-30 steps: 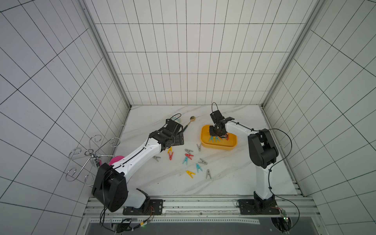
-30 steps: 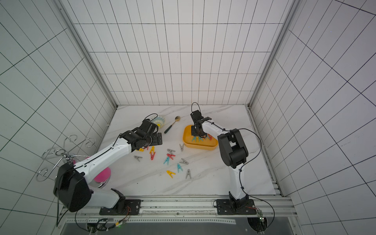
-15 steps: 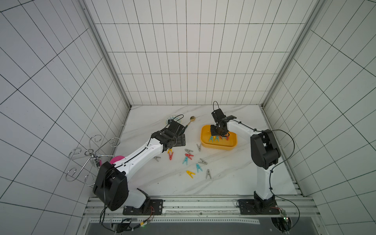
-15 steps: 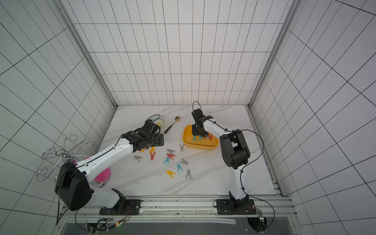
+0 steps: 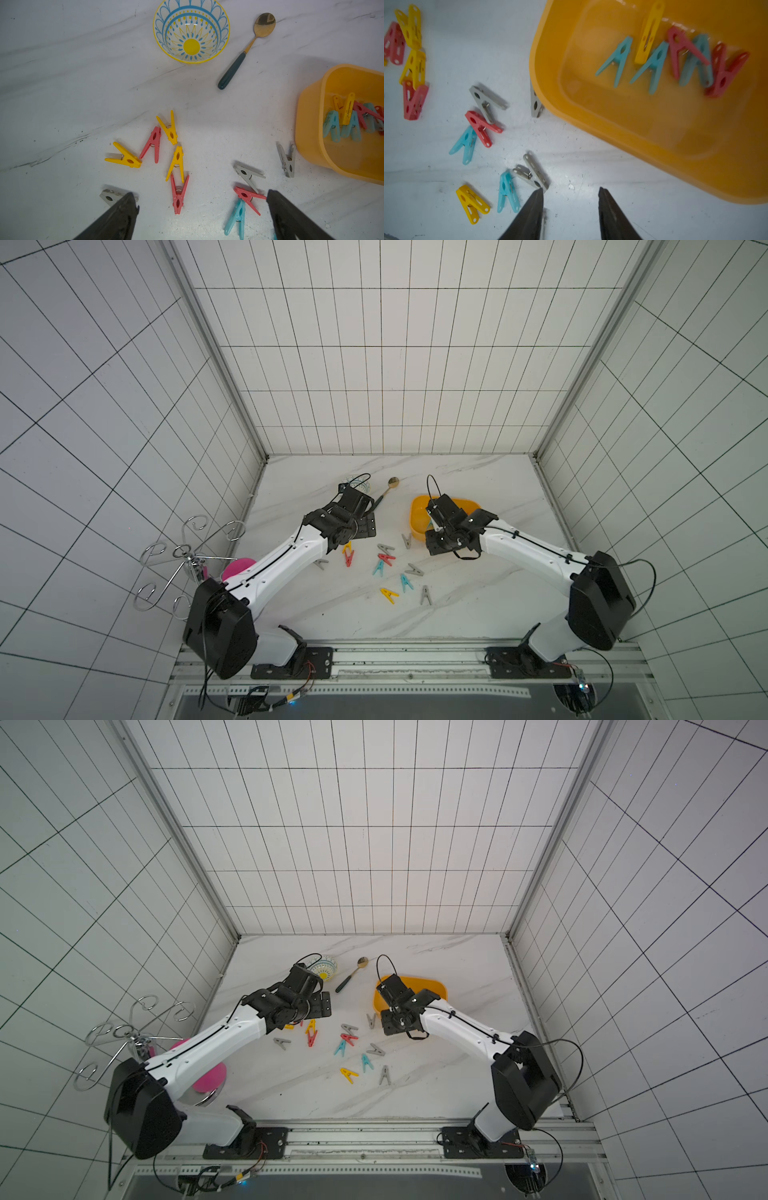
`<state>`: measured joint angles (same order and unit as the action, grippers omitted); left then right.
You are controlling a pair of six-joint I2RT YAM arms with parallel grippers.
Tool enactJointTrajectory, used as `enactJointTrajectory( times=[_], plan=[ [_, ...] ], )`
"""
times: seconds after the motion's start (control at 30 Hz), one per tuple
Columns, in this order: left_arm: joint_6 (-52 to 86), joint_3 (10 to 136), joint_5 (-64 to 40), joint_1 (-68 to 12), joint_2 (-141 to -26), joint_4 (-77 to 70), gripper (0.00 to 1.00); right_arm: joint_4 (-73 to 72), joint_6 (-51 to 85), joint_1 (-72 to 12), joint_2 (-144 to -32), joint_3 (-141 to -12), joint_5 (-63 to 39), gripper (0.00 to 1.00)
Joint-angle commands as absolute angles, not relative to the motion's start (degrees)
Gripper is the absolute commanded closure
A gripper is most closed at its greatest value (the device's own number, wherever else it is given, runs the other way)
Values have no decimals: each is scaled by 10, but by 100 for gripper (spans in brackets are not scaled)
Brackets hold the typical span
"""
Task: Put the clothespins into the storage box
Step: Pick up the clothespin from the center of the board.
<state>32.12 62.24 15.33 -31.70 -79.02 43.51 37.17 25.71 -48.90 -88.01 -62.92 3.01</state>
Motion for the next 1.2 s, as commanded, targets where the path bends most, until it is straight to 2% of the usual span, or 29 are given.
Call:
enactJointTrajectory(
  times=[0.0, 0.23, 0.47, 1.17],
  plan=[
    [326, 610, 159, -314, -780, 424, 1, 366, 317, -528, -835, -566, 59, 54],
    [331, 605, 159, -311, -782, 423, 1, 336, 367, -599, -829, -499, 62, 57],
    [334, 599, 163, -310, -773, 426, 1, 311, 398, -636, -848, -472, 55, 66],
    [334, 599, 164, -307, -765, 430, 1, 275, 443, -679, -892, -438, 48, 78]
  ],
)
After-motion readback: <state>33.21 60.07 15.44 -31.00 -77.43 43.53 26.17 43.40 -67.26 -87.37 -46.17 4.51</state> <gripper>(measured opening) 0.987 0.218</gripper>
